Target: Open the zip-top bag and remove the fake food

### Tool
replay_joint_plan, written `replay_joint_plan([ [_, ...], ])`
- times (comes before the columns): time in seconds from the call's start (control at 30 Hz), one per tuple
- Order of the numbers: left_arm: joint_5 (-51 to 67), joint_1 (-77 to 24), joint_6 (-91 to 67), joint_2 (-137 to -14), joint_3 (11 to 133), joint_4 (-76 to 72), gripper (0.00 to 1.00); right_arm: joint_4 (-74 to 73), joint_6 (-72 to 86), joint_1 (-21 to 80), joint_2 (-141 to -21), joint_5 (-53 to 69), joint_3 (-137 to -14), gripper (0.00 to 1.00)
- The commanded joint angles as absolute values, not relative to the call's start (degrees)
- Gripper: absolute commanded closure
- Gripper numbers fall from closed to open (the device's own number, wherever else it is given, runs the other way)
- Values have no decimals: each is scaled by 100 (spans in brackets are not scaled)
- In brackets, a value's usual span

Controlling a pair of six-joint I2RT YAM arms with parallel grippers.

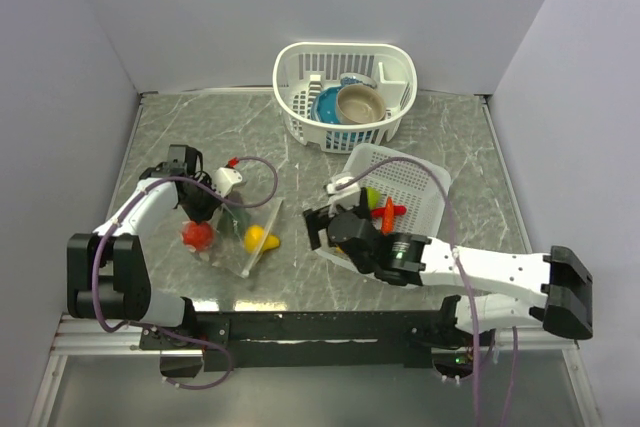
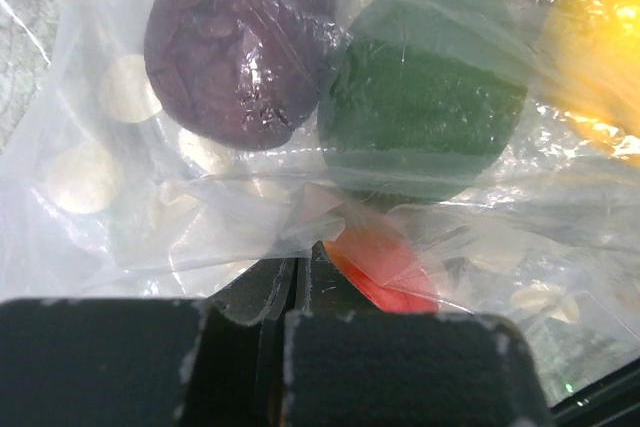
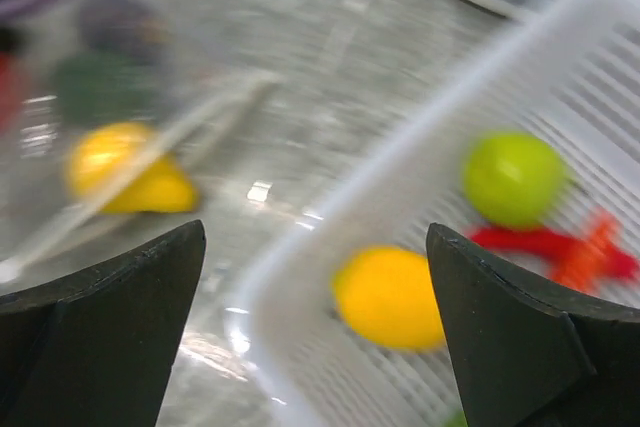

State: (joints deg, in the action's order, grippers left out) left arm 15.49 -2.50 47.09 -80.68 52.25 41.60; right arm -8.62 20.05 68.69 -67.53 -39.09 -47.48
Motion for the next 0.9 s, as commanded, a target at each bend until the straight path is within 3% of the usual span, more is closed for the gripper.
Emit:
replay_joint_plan([
  [0.0, 1503, -273, 4729, -8103, 5168, 3885, 99, 1744, 687, 7162, -7320, -2473, -4298, 3],
  [0.33, 1503, -281, 4764, -8288, 5335, 3841, 99, 2417, 53, 7032, -9815, -1153, -5044, 0],
  [0.87, 1442, -299, 4834, -8244, 5326, 3946, 99, 2584, -124, 6557, -11082, -449, -6196, 0],
])
